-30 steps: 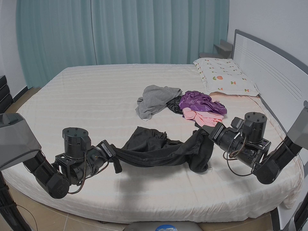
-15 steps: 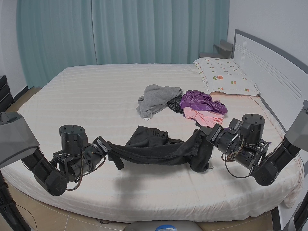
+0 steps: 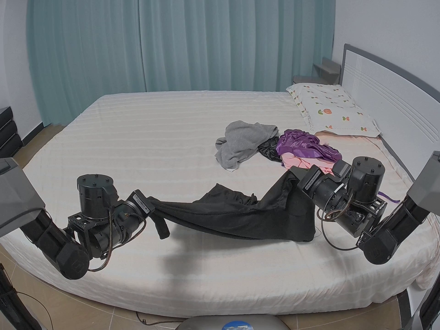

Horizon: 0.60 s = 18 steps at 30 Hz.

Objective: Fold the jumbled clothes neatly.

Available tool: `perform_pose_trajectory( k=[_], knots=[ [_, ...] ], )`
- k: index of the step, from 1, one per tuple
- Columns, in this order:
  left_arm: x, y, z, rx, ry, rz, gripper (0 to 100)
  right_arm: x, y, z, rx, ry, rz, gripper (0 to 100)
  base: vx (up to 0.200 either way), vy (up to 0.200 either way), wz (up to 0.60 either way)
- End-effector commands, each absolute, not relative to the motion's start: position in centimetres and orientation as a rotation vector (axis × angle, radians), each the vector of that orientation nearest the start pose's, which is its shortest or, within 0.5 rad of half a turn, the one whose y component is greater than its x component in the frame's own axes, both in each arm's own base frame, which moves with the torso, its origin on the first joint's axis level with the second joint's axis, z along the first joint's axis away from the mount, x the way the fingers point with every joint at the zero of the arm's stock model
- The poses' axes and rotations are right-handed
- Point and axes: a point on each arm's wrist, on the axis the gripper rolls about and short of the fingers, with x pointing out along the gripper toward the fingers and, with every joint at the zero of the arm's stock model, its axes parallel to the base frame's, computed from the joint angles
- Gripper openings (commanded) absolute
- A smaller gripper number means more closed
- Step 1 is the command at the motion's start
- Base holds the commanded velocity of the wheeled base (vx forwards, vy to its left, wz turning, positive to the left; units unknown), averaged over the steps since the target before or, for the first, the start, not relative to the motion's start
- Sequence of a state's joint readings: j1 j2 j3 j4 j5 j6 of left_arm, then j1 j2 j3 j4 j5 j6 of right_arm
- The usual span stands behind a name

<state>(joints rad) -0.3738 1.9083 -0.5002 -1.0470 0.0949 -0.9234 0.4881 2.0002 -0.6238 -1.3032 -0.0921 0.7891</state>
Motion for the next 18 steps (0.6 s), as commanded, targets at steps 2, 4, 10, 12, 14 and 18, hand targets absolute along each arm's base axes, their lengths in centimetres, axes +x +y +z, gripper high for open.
perform_pose_trajectory(
  k=[2,4,10,12,14,18],
  knots=[
    [27.2,-10.4,10.0,-0.836,0.413,-0.111,0,29.7,15.6,12.1,0.779,0.153,0.376,0,0.0,0.2,0.0],
    [27.1,-10.4,10.4,-0.839,0.403,-0.117,0,29.9,15.8,12.4,0.787,0.129,0.388,0,0.0,0.2,0.0],
    [26.8,-10.3,10.5,-0.838,0.401,-0.118,0,30.0,15.9,12.0,0.79,0.123,0.391,0,0.0,0.2,0.0],
    [26.9,-10.3,10.3,-0.835,0.412,-0.112,0,30.1,15.9,11.8,0.788,0.13,0.39,0,0.0,0.2,0.0],
    [26.9,-10.3,10.2,-0.832,0.421,-0.107,0,30.1,15.9,11.7,0.787,0.134,0.391,0,0.0,0.2,0.0],
    [26.8,-10.4,10.1,-0.83,0.427,-0.108,0,30.6,15.9,11.0,0.795,0.149,0.378,0,0.0,0.2,0.0]
  ],
)
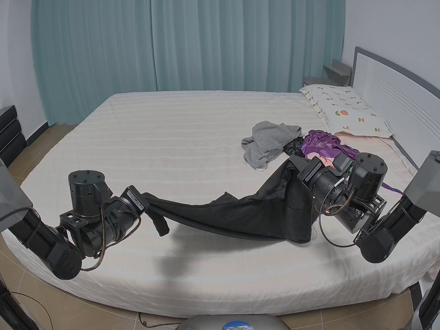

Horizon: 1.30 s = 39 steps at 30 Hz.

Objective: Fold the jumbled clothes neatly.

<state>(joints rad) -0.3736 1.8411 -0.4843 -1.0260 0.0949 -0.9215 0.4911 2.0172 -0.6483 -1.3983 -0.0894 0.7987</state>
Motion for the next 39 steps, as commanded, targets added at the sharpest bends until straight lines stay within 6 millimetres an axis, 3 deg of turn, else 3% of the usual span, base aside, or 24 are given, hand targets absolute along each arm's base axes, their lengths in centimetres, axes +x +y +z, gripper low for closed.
perform_pose_trajectory(
  k=[1,26,39],
  knots=[
    [26.8,-10.4,10.0,-0.829,0.429,-0.108,0,30.7,15.9,10.8,0.793,0.152,0.374,0,0.0,0.2,0.0],
    [26.1,-10.3,9.3,-0.817,0.468,-0.095,0,29.9,16.0,11.1,0.772,0.135,0.385,0,0.0,0.2,0.0],
    [24.5,-9.9,9.2,-0.807,0.488,-0.089,0,27.6,14.9,11.4,0.762,0.163,0.379,0,0.0,0.0,0.0]
  ],
)
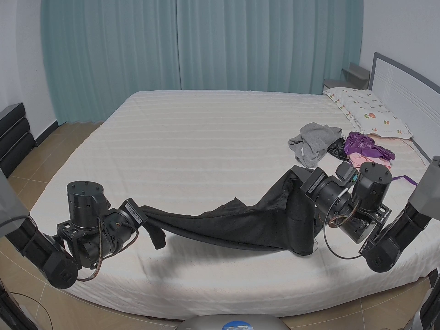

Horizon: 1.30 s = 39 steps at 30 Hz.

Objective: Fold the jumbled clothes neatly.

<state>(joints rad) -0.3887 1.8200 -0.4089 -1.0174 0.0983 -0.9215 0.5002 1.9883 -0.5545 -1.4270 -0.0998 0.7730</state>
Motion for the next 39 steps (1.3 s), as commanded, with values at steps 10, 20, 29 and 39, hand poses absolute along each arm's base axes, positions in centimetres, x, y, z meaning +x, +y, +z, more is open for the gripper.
perform_pose_trajectory(
  k=[10,20,29,39],
  knots=[
    [22.0,-9.4,10.1,-0.804,0.471,-0.108,0,24.7,13.5,12.3,0.759,0.173,0.379,0,-0.16,0.0,0.0],
    [18.7,-9.4,14.9,-0.767,0.356,-0.177,0,18.1,9.7,19.0,0.767,-0.065,0.434,0,-0.14,0.0,0.0],
    [18.9,-8.8,22.0,-0.799,0.232,-0.201,0,14.3,7.3,27.1,0.726,-0.272,0.454,0,0.0,0.0,0.0],
    [24.0,-9.6,26.0,-0.811,0.189,-0.151,0,19.5,7.4,33.6,0.692,-0.297,0.349,0,0.0,0.0,0.0]
  ],
)
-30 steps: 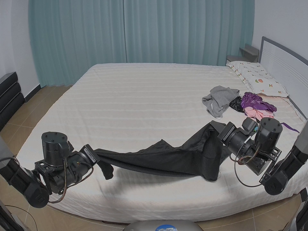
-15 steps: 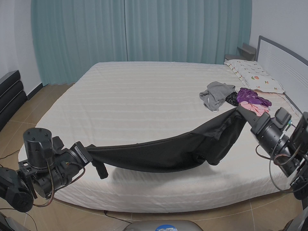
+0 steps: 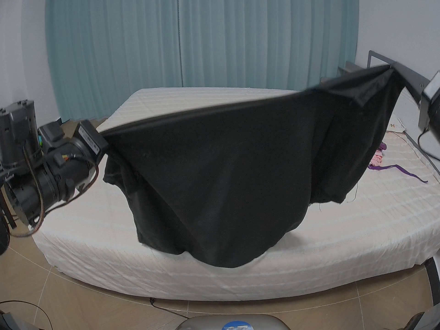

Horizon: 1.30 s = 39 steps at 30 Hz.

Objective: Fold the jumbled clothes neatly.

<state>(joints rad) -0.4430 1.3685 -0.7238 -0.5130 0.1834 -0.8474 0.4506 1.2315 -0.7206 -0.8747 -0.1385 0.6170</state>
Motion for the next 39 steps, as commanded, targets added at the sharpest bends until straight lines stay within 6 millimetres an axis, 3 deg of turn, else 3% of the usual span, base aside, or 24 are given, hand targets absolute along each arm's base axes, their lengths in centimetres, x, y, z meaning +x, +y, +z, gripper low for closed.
perform_pose_trajectory(
  k=[1,5,16,19,24,28,29,39],
  knots=[
    [24.8,-9.7,25.8,-0.806,0.197,-0.139,0,20.6,7.7,33.6,0.685,-0.285,0.341,0,0.0,0.0,0.0],
    [27.6,-10.6,24.6,-0.796,0.236,-0.118,0,25.2,8.7,32.1,0.645,-0.236,0.288,0,0.0,0.0,0.0],
    [33.8,-11.5,19.9,-0.773,0.332,-0.031,0,34.4,11.6,26.9,0.622,-0.173,0.251,0,0.145,0.0,0.0],
    [34.9,-11.5,18.8,-0.767,0.351,-0.013,0,35.6,12.0,25.7,0.606,-0.153,0.242,0,0.2,0.0,0.0],
    [38.1,-11.0,16.2,-0.758,0.378,0.042,0,39.2,12.8,21.6,0.575,-0.106,0.219,0,0.2,0.0,0.0],
    [39.7,-11.0,14.2,-0.75,0.408,0.064,0,40.6,13.1,19.3,0.557,-0.073,0.206,0,0.2,0.0,0.0],
    [40.8,-11.3,12.4,-0.742,0.437,0.081,0,41.5,13.3,17.0,0.54,-0.03,0.191,0,0.2,0.0,0.0],
    [44.0,-12.2,5.6,-0.712,0.539,0.13,0,44.7,14.4,8.9,0.518,0.072,0.159,0,0.0,0.0,0.0]
  ],
)
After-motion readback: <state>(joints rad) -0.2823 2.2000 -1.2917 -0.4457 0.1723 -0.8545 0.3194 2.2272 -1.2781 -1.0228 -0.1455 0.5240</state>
